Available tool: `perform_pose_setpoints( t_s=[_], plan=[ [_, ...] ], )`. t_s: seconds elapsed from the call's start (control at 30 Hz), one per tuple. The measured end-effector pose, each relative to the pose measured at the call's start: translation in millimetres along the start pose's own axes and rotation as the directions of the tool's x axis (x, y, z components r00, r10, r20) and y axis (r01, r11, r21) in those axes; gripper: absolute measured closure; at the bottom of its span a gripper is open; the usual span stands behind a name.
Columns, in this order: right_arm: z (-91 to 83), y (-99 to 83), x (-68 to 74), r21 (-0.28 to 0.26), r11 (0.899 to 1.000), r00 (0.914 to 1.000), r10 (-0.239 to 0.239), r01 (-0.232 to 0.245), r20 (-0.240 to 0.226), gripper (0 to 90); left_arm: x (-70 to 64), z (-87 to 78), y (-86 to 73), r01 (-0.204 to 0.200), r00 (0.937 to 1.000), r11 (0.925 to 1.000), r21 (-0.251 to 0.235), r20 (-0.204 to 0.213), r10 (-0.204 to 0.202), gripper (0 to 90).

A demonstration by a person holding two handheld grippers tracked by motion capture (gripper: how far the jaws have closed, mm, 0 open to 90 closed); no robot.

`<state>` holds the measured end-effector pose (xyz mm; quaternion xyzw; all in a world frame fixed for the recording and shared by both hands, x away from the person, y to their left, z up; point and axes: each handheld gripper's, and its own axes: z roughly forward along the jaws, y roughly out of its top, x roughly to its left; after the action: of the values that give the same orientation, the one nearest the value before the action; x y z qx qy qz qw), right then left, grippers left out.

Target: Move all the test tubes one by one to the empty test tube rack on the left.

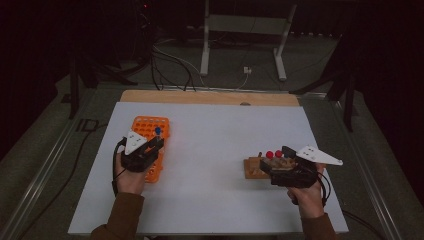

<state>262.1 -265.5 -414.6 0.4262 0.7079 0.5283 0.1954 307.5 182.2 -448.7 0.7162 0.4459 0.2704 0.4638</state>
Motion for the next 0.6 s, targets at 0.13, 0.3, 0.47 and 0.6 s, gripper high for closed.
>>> perform_pose_setpoints(
  t_s=[0.13,0.3,0.47,0.6],
  plan=[
    [0.0,-0.1,0.0,0.001,1.0,1.0,-0.004,0.004,-0.001,0.0,6.4,-0.4,-5.1,0.009,0.9996,0.9999,0.009,-0.029,-0.009,77.2],
    [-0.3,-0.1,0.2,-0.004,1.0,1.0,-0.005,0.005,-0.001,0.0,13.3,0.3,-10.6,0.021,0.9978,0.9996,0.016,-0.063,-0.02,77.3],
    [-0.8,0.0,-0.3,-0.007,1.0,1.0,-0.003,0.003,0.0,0.0,15.1,2.5,-16.6,0.03,0.9972,0.9992,0.028,-0.069,-0.028,77.3],
    [-1.0,-0.2,-0.8,-0.008,1.0,1.0,-0.004,0.004,0.001,0.0,14.3,4.1,-21.5,0.024,0.9973,0.9982,0.055,-0.071,-0.02,77.3]
  ],
)
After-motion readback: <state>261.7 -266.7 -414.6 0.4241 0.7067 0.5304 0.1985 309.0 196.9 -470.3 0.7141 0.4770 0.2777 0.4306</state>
